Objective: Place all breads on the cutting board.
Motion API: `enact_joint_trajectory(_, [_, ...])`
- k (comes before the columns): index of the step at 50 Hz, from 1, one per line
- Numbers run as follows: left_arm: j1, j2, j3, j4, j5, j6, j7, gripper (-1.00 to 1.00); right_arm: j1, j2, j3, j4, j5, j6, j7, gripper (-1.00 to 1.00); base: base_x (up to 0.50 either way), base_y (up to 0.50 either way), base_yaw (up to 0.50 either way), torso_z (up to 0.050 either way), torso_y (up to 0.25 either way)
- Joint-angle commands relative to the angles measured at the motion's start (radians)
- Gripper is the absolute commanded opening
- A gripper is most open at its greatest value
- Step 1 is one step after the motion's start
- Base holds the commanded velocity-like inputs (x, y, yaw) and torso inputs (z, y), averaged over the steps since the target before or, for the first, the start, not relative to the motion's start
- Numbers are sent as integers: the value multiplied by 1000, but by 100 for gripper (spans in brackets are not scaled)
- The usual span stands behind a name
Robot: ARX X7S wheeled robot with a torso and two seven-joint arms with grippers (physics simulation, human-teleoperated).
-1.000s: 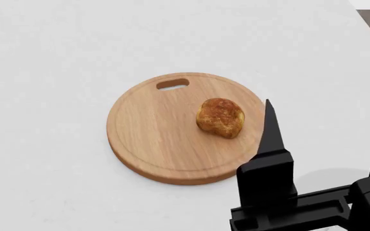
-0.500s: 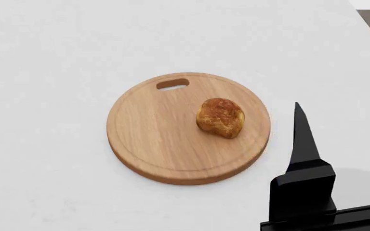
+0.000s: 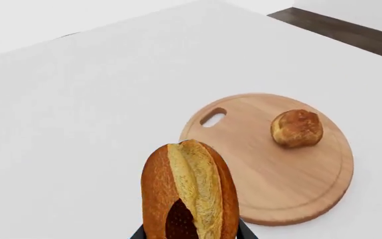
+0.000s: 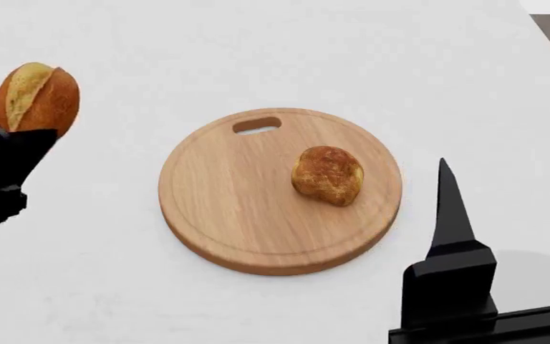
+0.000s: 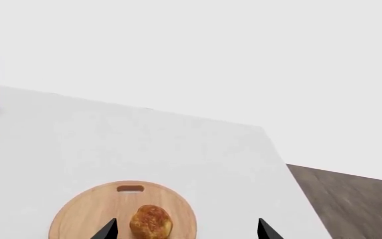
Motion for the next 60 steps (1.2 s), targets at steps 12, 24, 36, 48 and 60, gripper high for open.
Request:
enact_joint_trajectory(12, [-76,239,180,-187,480,115,447,-100,-135,38,-3,-29,-134,-102,-76,100,0,0,0,0,0])
enact_joint_trajectory(24, [-68,326,262,-303,603,221,576,-100,-165,-4,-20,-23,-176,-96,-53,100,0,0,0,0,0])
enact_joint_trajectory(36, [-67,436,345,-557,748,375,731,-100,-155,-45,-27,-14,-175,-61,-20,100,0,0,0,0,1])
enact_joint_trajectory(48, [-56,521,387,-713,814,474,813,-100,-136,-24,-9,-16,-140,-47,-17,100,0,0,0,0,0])
enact_joint_trajectory(60, [-38,587,425,-857,875,560,865,-100,-133,90,31,-35,-81,-90,-81,100,0,0,0,0,0])
